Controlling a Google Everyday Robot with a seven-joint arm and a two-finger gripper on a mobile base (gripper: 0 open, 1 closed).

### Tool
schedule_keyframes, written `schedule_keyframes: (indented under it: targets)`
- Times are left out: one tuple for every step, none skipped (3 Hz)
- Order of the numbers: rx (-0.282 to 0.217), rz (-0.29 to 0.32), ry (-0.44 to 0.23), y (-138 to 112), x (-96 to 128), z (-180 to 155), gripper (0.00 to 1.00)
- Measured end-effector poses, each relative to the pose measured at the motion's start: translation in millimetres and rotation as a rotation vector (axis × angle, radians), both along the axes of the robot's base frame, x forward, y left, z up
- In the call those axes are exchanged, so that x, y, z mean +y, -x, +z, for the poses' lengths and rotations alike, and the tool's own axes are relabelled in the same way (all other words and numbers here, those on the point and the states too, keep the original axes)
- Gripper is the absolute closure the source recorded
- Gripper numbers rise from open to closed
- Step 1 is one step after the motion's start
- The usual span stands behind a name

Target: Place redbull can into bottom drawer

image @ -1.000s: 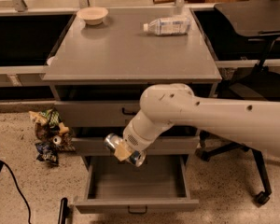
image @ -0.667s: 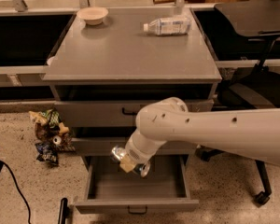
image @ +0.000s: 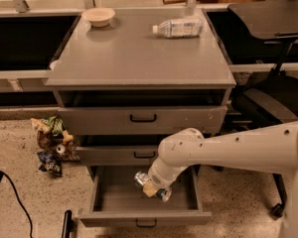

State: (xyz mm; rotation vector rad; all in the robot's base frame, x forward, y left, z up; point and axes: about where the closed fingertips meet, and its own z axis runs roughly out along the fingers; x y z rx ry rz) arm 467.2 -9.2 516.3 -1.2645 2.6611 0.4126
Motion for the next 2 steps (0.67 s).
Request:
schedule_keyframes:
  targets:
    - [0.033,-0.001,-0.002,6.6,-0.1,-15.9,1.0]
    - [0.033,-0.001,-0.002,6.4,-0.1,-16.5,1.0]
